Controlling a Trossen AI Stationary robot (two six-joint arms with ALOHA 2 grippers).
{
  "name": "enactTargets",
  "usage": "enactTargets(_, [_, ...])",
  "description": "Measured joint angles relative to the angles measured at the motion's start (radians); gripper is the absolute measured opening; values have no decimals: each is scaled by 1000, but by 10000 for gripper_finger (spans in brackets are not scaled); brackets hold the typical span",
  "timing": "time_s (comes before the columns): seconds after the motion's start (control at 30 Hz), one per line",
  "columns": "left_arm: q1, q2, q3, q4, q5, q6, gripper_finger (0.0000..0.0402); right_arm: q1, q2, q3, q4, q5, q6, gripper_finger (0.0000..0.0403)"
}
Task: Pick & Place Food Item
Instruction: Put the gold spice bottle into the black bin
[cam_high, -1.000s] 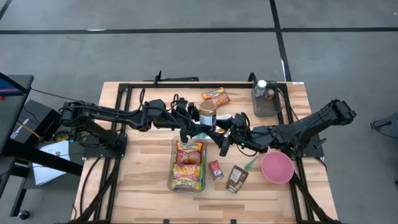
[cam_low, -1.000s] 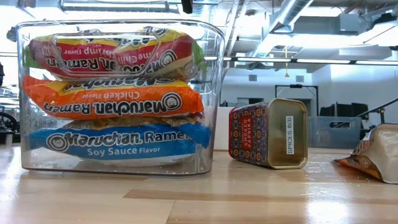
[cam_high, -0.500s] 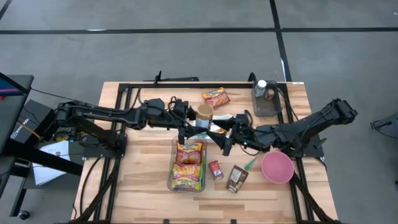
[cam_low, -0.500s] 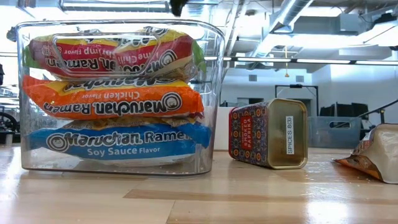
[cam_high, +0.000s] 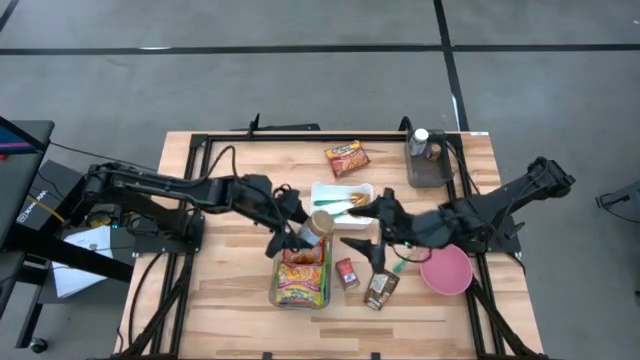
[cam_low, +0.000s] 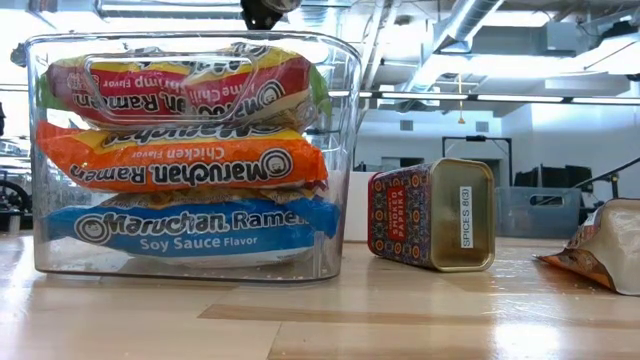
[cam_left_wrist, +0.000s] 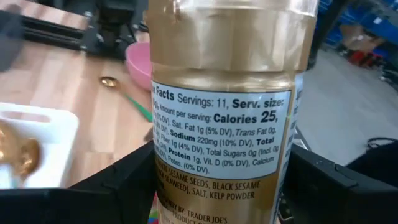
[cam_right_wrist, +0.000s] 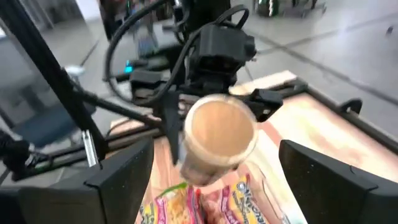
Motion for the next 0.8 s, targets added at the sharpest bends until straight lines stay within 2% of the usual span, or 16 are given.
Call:
enactTargets(0.2, [-29, 30, 0, 22, 2, 0, 275, -88, 122, 233, -301, -212, 27, 338])
enactTargets(0.37, [-41, 34, 0, 27, -1, 0, 275, -136, 209, 385, -440, -349, 24, 338])
enactTargets(0.57, [-51, 33, 0, 39, -6, 14, 275, -159, 271, 449, -485, -428, 6, 338])
enactTargets(0.8, [-52, 33, 0, 49, -8, 16, 275, -159, 304, 454, -485, -442, 1, 338])
